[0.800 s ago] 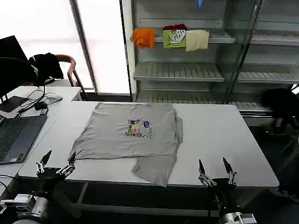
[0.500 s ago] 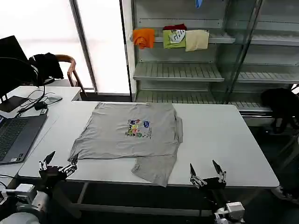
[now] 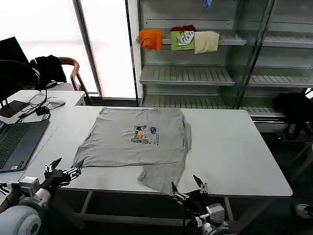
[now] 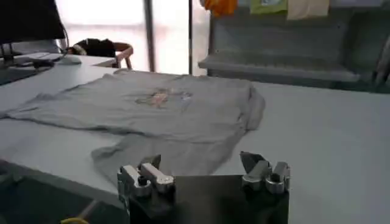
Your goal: Fold and organize the clothes.
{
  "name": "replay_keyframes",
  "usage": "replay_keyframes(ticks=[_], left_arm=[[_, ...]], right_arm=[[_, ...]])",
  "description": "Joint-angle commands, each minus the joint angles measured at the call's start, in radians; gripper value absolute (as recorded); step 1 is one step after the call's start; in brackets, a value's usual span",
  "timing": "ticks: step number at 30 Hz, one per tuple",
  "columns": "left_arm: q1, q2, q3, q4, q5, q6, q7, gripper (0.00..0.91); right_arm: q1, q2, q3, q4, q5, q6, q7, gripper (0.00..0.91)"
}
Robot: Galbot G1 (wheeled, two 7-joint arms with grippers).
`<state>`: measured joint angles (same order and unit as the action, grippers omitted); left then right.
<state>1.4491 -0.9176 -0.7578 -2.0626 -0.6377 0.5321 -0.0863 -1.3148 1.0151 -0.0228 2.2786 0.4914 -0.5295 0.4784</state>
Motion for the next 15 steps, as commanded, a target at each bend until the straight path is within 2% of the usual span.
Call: replay_keyframes(ticks=[1, 15], left_arm=[[-0.123, 0.024, 0.050, 0.151, -0.039, 0.047, 0.004, 0.907], [-0.222, 0.005, 0.102, 0.281, -0.027, 0.046, -0.002, 0.907]], right_arm=[[0.052, 0.015, -0.067, -0.021, 0.015, -0.050, 0.012, 0.907], [0.056, 0.045, -0.041, -0.091, 0.011, -0.049, 0.013, 0.907]])
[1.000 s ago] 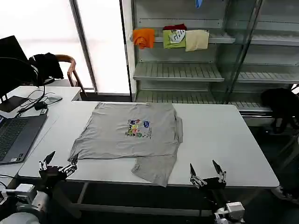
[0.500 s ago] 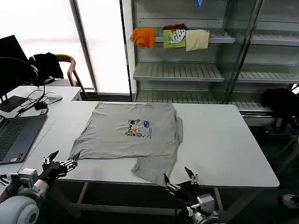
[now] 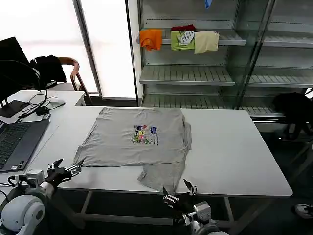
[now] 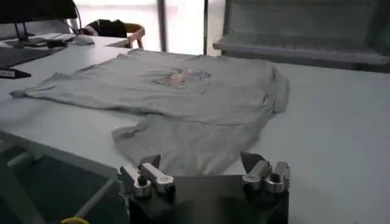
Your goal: Fold and organize the clothes.
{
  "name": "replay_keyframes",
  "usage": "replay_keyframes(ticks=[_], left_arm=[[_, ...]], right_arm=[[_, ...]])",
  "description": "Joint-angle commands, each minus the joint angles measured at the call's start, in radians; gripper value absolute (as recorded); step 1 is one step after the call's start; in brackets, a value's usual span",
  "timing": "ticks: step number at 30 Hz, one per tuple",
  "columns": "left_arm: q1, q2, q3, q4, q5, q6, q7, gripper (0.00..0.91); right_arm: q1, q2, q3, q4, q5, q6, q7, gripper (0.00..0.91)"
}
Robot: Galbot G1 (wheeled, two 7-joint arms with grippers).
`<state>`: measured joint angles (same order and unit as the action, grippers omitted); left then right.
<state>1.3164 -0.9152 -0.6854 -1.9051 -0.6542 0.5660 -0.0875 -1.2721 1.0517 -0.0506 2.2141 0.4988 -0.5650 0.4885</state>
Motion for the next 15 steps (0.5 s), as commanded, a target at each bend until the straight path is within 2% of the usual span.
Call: replay_keyframes(ticks=[1, 9, 11, 12, 13, 14, 15], left_arm=[[-0.089, 0.002, 0.031, 0.125, -0.011, 0.012, -0.001, 0.907], [-0.088, -0.010, 0.043, 0.144, -0.015, 0.011, -0.003, 0.907], [-0.087, -0.013, 0.045, 0.145, -0.015, 0.011, -0.002, 0.776], [-0.087, -0.014, 0.046, 0.145, -0.015, 0.011, -0.001, 0.665], [-0.087, -0.015, 0.047, 0.145, -0.015, 0.011, -0.001, 0.615], [-0.086, -0.017, 0.048, 0.145, -0.015, 0.010, -0.001, 0.494], [-0.085, -0.018, 0.049, 0.144, -0.015, 0.010, -0.001, 0.413]], right_arm=[[0.014, 0.010, -0.013, -0.029, 0.004, -0.013, 0.001, 0.907], [0.024, 0.024, -0.021, -0.054, 0.012, -0.014, -0.004, 0.907], [0.024, 0.023, -0.023, -0.060, 0.015, -0.013, -0.006, 0.907], [0.025, 0.023, -0.025, -0.062, 0.018, -0.013, -0.007, 0.836], [0.025, 0.023, -0.025, -0.062, 0.018, -0.013, -0.007, 0.756], [0.030, 0.026, -0.029, -0.071, 0.021, -0.014, -0.007, 0.544], [0.032, 0.029, -0.030, -0.077, 0.021, -0.014, -0.011, 0.302]])
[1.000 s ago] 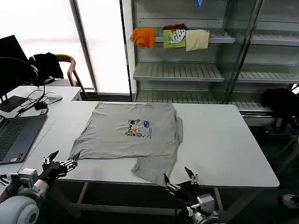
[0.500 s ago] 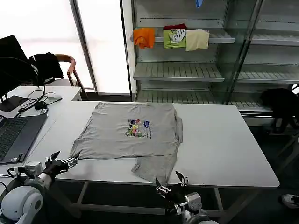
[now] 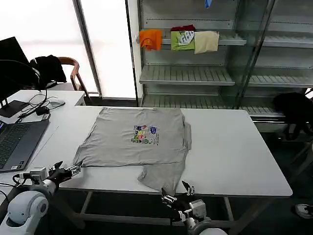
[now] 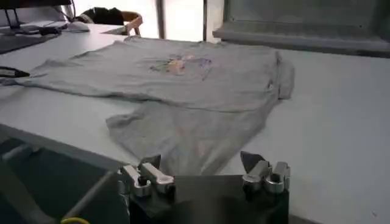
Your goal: Fold and organize the clothes.
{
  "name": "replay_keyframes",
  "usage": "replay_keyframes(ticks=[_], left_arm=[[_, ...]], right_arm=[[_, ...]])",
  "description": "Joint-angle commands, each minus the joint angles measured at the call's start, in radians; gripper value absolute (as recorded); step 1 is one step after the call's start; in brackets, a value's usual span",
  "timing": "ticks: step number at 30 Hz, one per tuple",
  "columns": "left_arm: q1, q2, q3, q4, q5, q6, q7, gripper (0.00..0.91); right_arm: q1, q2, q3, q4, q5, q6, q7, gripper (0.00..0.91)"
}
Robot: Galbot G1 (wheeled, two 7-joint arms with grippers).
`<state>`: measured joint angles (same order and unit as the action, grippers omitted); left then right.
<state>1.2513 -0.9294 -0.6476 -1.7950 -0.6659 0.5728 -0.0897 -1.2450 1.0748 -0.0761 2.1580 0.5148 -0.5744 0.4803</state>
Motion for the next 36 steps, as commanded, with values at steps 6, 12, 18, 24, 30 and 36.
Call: replay_keyframes(ticks=[6, 12, 18, 24, 30, 36], left_arm=[[-0.018, -0.009, 0.018, 0.029, -0.003, 0.003, 0.003, 0.020], [-0.013, -0.014, 0.025, 0.030, 0.001, 0.002, 0.010, 0.020], [-0.010, -0.013, 0.029, 0.018, 0.002, 0.001, 0.024, 0.010], [-0.012, -0.010, 0.027, -0.025, -0.009, -0.012, 0.014, 0.000], [-0.027, 0.004, 0.024, -0.058, -0.047, -0.046, 0.006, 0.000], [-0.070, 0.024, 0.004, -0.088, -0.128, -0.059, -0.016, 0.000]], right_arm=[[0.022, 0.027, -0.013, -0.045, 0.012, -0.004, 0.003, 0.000], [0.032, 0.032, -0.015, -0.050, 0.014, -0.003, 0.003, 0.000], [0.035, 0.038, -0.014, -0.051, 0.014, -0.002, 0.013, 0.000], [0.038, 0.034, -0.008, -0.031, 0.019, -0.001, 0.017, 0.000], [0.058, 0.026, 0.011, -0.010, 0.023, 0.011, 0.007, 0.000], [0.104, 0.001, 0.041, 0.058, 0.045, 0.010, 0.004, 0.000]])
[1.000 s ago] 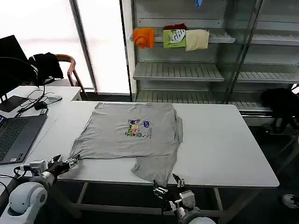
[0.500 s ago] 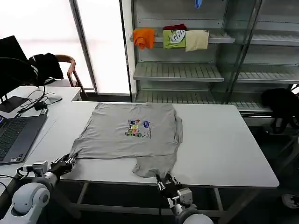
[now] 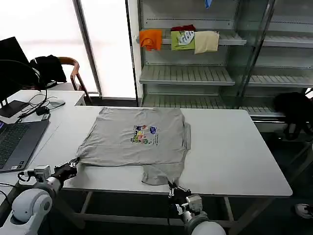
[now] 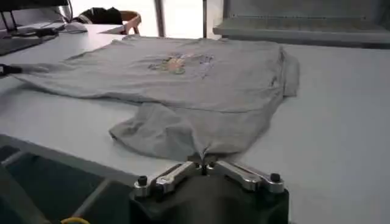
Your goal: Fold and organize the clothes.
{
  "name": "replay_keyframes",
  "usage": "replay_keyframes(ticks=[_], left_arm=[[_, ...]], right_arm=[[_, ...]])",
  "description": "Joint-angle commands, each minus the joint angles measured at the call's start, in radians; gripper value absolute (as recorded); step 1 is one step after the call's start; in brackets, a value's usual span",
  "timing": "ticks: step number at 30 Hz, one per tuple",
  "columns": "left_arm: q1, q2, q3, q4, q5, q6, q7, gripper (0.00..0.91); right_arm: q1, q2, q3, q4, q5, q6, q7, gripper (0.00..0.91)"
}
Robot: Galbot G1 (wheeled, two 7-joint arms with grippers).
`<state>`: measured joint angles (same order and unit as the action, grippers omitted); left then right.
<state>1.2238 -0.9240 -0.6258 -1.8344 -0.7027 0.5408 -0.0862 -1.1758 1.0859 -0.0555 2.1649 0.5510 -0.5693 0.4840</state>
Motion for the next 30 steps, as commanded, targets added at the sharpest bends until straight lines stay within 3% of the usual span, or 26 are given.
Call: replay_keyframes(ticks=[1, 5, 8, 9, 11, 15, 18, 21, 30], left_arm=[[-0.055, 0.023, -0.016, -0.047, -0.100, -0.027, -0.024, 0.000], [-0.107, 0.025, 0.005, -0.014, -0.111, -0.041, -0.037, 0.000], [-0.158, 0.023, 0.032, 0.014, -0.113, -0.047, -0.042, 0.000], [-0.176, 0.021, 0.047, 0.033, -0.110, -0.063, -0.042, 0.000], [-0.214, 0.017, 0.063, 0.077, -0.107, -0.082, -0.041, 0.000], [-0.280, 0.001, 0.103, 0.148, -0.090, -0.129, -0.038, 0.000], [-0.324, -0.012, 0.133, 0.204, -0.075, -0.160, -0.034, 0.000], [-0.368, -0.029, 0.164, 0.254, -0.053, -0.193, -0.033, 0.000], [-0.466, -0.087, 0.218, 0.374, 0.001, -0.240, -0.056, 0.000]], right_arm=[[0.053, -0.012, 0.034, 0.051, 0.016, 0.002, -0.010, 0.000], [0.140, -0.015, 0.064, 0.001, 0.047, 0.003, -0.042, 0.000], [0.199, -0.038, 0.081, -0.027, 0.056, 0.009, -0.125, 0.000], [0.238, -0.063, 0.085, -0.056, 0.052, 0.040, -0.203, 0.000], [0.291, -0.094, 0.077, -0.106, 0.054, 0.094, -0.268, 0.000], [0.368, -0.124, 0.068, -0.226, 0.082, 0.225, -0.352, 0.000], [0.410, -0.133, 0.062, -0.295, 0.095, 0.281, -0.416, 0.000], [0.448, -0.120, 0.050, -0.370, 0.103, 0.336, -0.445, 0.000], [0.528, -0.061, 0.043, -0.574, 0.064, 0.417, -0.453, 0.000]])
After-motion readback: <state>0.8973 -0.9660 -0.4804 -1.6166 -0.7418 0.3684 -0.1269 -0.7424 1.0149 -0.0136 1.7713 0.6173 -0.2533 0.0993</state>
